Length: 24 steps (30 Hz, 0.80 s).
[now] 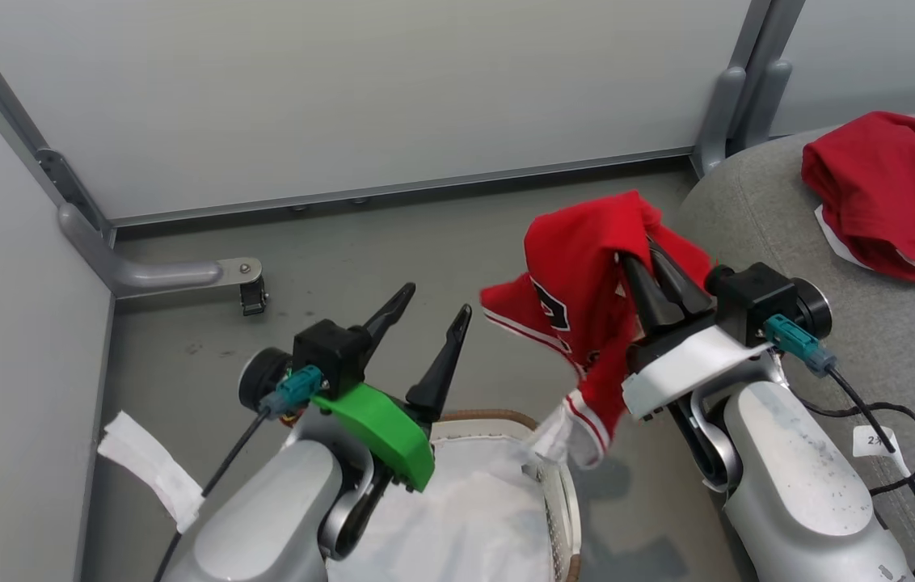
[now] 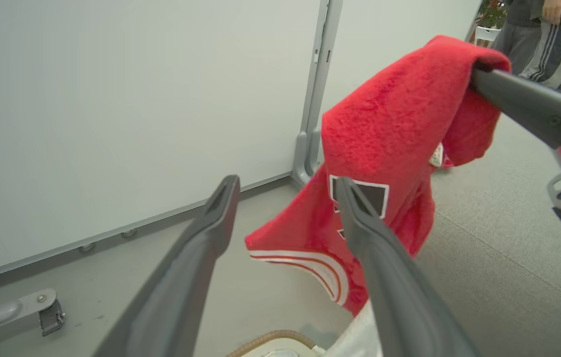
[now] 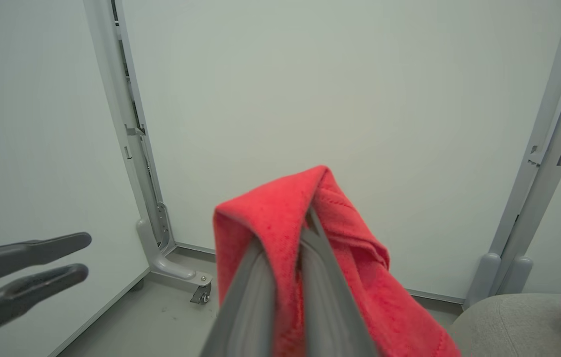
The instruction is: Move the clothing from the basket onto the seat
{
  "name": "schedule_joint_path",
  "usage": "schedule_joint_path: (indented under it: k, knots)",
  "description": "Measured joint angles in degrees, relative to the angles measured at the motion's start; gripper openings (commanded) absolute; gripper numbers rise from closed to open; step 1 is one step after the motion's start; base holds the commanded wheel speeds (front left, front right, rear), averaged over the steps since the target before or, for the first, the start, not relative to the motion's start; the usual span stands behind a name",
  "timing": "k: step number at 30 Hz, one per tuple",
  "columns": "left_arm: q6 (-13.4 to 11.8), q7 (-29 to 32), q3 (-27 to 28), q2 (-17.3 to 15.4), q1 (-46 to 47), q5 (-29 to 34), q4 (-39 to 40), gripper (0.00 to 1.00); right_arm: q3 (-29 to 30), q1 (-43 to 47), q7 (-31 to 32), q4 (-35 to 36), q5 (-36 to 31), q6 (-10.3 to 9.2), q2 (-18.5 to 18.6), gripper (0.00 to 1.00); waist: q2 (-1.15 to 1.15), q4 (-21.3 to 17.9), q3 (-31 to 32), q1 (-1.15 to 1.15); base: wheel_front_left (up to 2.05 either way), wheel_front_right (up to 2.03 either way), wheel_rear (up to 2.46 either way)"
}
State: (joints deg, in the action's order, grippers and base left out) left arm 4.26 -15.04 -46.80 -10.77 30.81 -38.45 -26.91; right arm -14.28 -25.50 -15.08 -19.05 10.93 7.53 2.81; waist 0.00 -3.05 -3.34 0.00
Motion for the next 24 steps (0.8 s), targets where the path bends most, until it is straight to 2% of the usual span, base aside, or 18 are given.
schedule_joint_path:
  k: [6,15,19,24]
  knots:
    - [1.14,0.00,2.38,1.99,-5.64,3.61,0.59,1.00,1.26,0.29,0.00,0.31,-0.69,0.00,0.00,0.00,0.00,-0.04,-0.09,0.00,0.00,0.00,0.00]
    - [2.30,0.00,5.78,4.47,-8.64,7.76,0.59,1.00,2.36,0.43,0.00,0.57,-1.47,0.00,-0.03,0.00,0.00,-0.80,-0.28,0.00,0.00,0.00,0.00]
    - [2.63,-0.01,6.30,5.25,-9.83,9.66,0.76,1.00,3.34,0.57,0.00,1.01,-1.69,0.00,-0.02,0.00,0.00,-2.29,-0.52,0.00,0.00,0.00,0.00]
    - [2.87,-0.08,7.93,5.78,-10.87,11.73,1.20,1.00,4.78,1.08,0.00,1.56,-2.76,0.00,-0.02,0.00,0.00,-6.69,-1.25,0.00,0.00,0.00,0.00]
